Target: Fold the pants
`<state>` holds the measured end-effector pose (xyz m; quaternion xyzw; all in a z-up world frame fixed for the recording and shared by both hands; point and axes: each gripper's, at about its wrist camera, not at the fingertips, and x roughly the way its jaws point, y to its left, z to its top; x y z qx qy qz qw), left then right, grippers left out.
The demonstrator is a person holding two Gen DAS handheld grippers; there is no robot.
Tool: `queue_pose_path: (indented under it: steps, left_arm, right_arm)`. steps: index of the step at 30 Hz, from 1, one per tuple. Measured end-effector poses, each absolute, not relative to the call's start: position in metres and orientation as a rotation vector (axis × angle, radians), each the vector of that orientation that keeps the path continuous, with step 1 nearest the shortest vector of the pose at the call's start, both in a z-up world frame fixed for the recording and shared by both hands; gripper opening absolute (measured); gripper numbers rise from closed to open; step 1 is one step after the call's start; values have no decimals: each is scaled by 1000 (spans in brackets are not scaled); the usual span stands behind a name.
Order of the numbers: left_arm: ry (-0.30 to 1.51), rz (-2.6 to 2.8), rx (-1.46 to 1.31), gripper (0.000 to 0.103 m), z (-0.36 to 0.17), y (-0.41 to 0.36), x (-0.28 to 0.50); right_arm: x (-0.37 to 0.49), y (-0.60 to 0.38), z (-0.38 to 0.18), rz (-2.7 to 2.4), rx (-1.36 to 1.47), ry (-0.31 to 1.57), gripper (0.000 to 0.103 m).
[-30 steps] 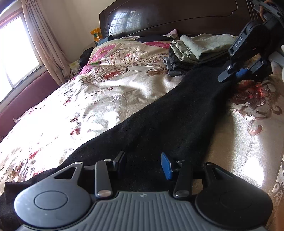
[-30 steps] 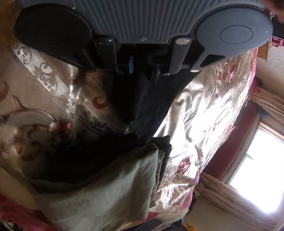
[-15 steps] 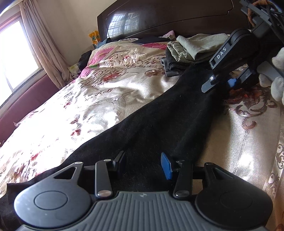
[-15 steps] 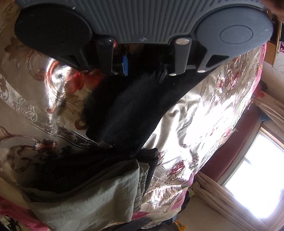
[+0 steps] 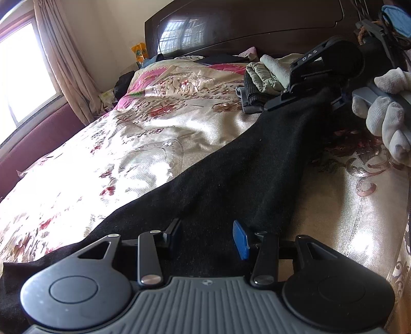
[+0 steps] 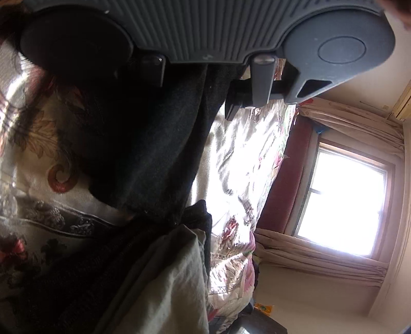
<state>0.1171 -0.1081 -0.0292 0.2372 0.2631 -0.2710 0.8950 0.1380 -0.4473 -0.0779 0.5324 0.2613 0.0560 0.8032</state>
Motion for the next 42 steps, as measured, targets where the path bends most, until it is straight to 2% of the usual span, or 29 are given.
queue_pose_path:
  steps: [1,5,6,7,8,9,10,11,16,22,30,42]
  left_arm:
    - [546,-564,493,58,-30,-109,118]
    - [545,-562,498,58,-30,-112,119]
    - [547,-562,492,58,-29,-112,119]
    - [552,-561,489,58,-29,-113,120]
    - [555,-560,491,58,-30,-114,121]
    - [555,-557,494,58,-30,-115,121]
    - [552,-557,496,58,-30,-115,120]
    - [547,-557,494,58,-29,-113,118]
    - [545,-558,471,59,-30,-110,117]
    - [549,-556,415,59,-27,-102,119]
    - [525,-494,231,59,-14,-48,111]
    - [496,-240,43,59,-8,76,91]
  right_arm:
    - [136,-449,-80,98,1150,552,23]
    - [149,-441,-90,71,1147,613,25]
    - [151,-439,-89,72,1152,598,26]
    - [155,-437,-89,85,1155,595,36]
    - [158,-433,-89,86,1137,604,37]
    - [159,-432,-88,59,1109,624,32]
    - [157,-432,-86,43,1098,632,12]
    - [152,-437,-84,50,1115,619,8]
    - [130,-442,-62,80,1159,534,7]
    - [145,-410,-19,95,968,536,7]
    - [180,-302,46,264,709,555,7]
    - [212,-108,40,539,528,700,7]
